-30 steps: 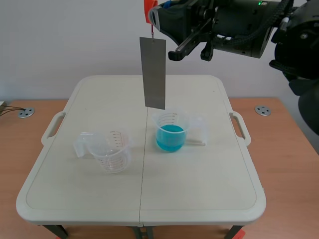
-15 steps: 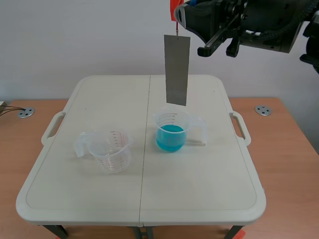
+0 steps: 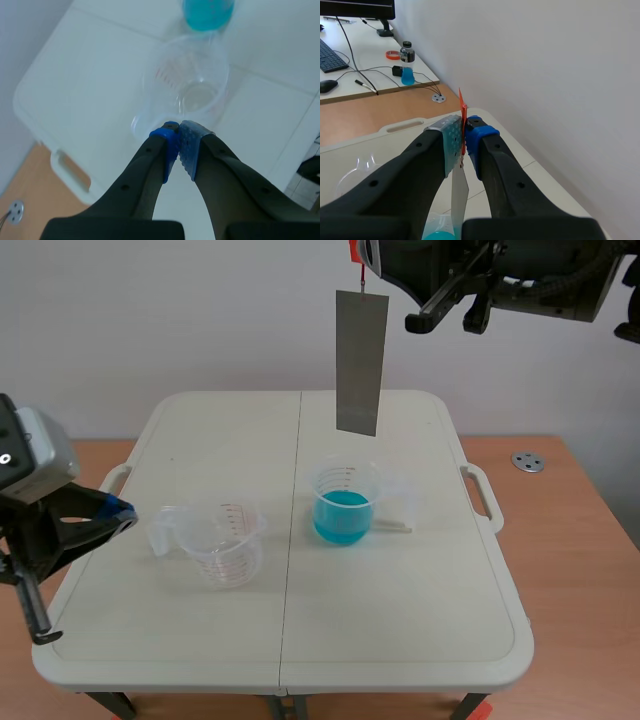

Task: Hold the metal plate by the orange handle, dip it into the blue solution, take it out and point at it, then put the plate back in the beaker on the left.
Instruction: 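Move the plate over the blue solution, then point at the plate with the left hand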

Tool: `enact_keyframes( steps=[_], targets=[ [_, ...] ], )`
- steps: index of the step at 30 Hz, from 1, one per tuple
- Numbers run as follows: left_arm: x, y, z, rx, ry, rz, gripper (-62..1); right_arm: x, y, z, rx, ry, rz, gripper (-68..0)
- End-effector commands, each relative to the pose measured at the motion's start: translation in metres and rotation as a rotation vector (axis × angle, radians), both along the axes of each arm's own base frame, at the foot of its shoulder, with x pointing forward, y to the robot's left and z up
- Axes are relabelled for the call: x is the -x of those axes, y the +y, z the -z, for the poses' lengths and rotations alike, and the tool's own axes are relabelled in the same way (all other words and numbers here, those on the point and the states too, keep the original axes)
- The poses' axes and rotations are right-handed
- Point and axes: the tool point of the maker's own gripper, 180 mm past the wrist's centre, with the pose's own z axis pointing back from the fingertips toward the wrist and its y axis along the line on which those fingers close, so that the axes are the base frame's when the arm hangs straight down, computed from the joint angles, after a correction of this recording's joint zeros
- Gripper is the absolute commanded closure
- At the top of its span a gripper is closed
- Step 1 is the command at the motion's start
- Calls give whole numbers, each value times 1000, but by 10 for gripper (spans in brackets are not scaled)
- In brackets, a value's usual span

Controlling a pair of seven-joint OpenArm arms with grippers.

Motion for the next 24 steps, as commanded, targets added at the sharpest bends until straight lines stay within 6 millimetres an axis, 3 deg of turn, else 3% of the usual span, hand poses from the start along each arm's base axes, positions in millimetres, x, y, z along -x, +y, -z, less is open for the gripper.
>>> enact_keyframes(
  steps=[1, 12, 18, 24],
  targets=[
    [-9, -14, -14, 44, -44, 11, -12, 1, -1, -20, -18, -52, -13, -13],
    [-58, -74, -24, 159, -67, -6, -12, -1, -3, -16, -16, -39, -7, -13],
    [-86, -87, -30, 223, -79, -41, -12, -3, -5, -12, -16, -27, -2, -13],
    [-98, -97, -17, 212, -57, -50, -12, -3, -5, -11, -16, -25, 0, -13]
  ],
)
